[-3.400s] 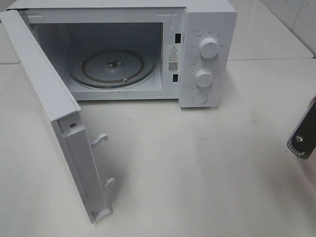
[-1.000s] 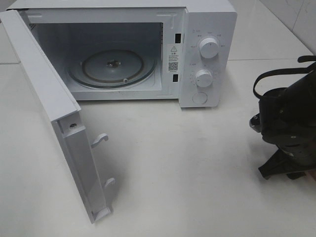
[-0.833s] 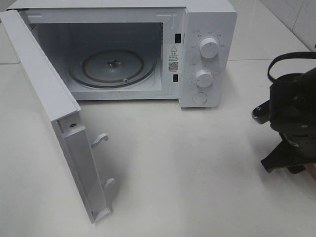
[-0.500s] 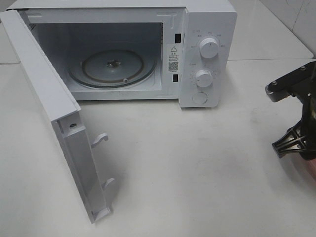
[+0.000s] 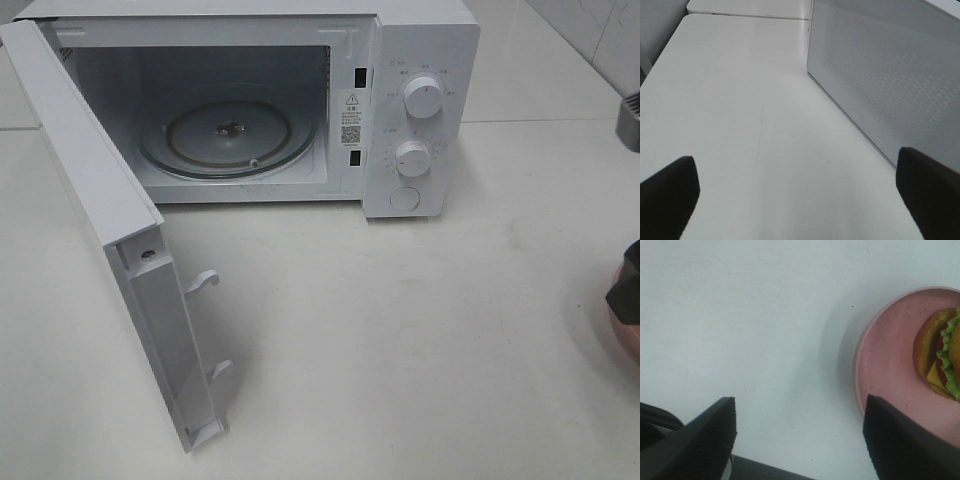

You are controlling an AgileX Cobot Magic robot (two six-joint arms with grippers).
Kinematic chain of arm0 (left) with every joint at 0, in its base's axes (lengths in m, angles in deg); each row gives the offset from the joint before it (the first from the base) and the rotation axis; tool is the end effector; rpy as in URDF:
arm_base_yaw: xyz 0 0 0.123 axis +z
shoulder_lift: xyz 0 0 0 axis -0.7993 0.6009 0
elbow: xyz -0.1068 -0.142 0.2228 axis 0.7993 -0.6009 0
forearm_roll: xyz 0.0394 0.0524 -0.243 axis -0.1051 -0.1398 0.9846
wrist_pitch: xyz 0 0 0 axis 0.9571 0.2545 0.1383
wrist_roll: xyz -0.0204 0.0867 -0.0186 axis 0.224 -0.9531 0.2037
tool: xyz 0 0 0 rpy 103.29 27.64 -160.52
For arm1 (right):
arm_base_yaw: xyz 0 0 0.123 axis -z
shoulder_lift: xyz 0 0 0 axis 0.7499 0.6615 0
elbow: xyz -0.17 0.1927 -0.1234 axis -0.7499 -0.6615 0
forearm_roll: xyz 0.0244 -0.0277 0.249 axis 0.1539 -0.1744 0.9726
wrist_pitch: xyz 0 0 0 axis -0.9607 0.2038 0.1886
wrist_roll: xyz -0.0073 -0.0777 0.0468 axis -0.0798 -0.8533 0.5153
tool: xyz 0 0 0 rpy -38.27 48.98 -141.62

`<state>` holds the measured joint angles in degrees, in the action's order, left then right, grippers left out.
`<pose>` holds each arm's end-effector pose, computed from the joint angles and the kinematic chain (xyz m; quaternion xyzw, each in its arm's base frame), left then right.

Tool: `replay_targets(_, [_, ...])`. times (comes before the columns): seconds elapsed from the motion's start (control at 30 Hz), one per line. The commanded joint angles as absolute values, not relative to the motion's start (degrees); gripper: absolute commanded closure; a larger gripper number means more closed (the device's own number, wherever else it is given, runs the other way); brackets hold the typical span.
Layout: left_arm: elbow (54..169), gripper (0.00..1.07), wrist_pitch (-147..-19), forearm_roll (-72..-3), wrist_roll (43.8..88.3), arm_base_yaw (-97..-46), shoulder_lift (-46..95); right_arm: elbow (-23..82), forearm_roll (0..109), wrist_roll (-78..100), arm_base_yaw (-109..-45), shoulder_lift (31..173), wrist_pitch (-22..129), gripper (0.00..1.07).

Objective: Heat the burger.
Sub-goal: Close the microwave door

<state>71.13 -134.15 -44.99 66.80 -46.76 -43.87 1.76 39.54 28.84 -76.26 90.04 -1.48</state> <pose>-0.0082 -0.0111 0.2815 -0.0203 0.8514 -0.0207 0.5237 0.1569 0.0618 0.2714 -0.1746 0.9513 -0.0288 0.2526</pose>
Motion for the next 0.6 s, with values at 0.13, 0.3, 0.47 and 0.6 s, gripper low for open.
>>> replay_targets(0.13, [70.9, 0.07, -133.35, -45.04, 67.09, -46.59, -44.9, 1.99, 43.32, 25.52, -76.09, 78.81, -6.63, 0.3])
replay_targets(0.3, [70.9, 0.07, -133.35, -45.04, 67.09, -46.59, -44.9, 1.99, 43.32, 25.06, -76.09, 71.71, -10.99, 0.31])
replay_targets(0.47, [70.9, 0.07, -133.35, -45.04, 67.09, -46.59, -44.9, 1.99, 43.44, 23.4, -75.34, 63.86, -13.05, 0.31])
replay_targets(0.6, [70.9, 0.07, -133.35, -45.04, 67.09, -46.59, -44.9, 1.99, 44.64, 21.28, -72.02, 58.53, -12.65, 0.31])
